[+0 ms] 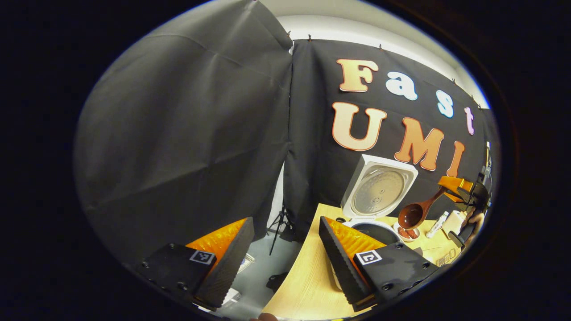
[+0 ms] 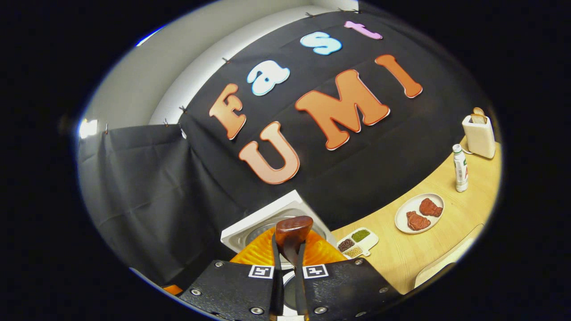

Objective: Close the left gripper, press the button to open the rice cooker; take a wooden spoon from the chopstick holder with the right hand, scoop a spoonful of rice and pour it into the rice cooker, then put the wooden spoon back into the chopstick holder.

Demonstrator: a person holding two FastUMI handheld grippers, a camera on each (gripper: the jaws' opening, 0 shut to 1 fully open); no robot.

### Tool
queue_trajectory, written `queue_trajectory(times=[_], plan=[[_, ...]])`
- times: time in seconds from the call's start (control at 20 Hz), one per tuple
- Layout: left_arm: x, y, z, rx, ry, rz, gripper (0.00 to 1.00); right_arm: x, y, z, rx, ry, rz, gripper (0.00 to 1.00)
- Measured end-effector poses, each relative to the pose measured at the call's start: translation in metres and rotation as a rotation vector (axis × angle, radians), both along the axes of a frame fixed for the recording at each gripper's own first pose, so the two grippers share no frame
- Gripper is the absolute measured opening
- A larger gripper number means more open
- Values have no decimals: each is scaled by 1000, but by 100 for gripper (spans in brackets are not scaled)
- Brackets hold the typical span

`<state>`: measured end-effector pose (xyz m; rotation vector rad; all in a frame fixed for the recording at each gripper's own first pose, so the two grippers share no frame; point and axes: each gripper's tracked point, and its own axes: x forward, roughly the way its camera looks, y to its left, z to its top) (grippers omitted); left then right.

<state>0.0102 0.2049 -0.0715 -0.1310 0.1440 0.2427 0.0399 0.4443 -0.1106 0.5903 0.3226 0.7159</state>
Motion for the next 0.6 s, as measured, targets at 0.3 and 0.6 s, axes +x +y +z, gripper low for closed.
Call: queue_trajectory(times=[0.3, 0.6], plan=[[5, -26, 5, 3, -17, -22, 99, 51, -111, 8, 95, 55, -171, 10], [19, -70, 18, 6, -31, -41, 99, 95, -236, 10, 63, 40, -317, 10]])
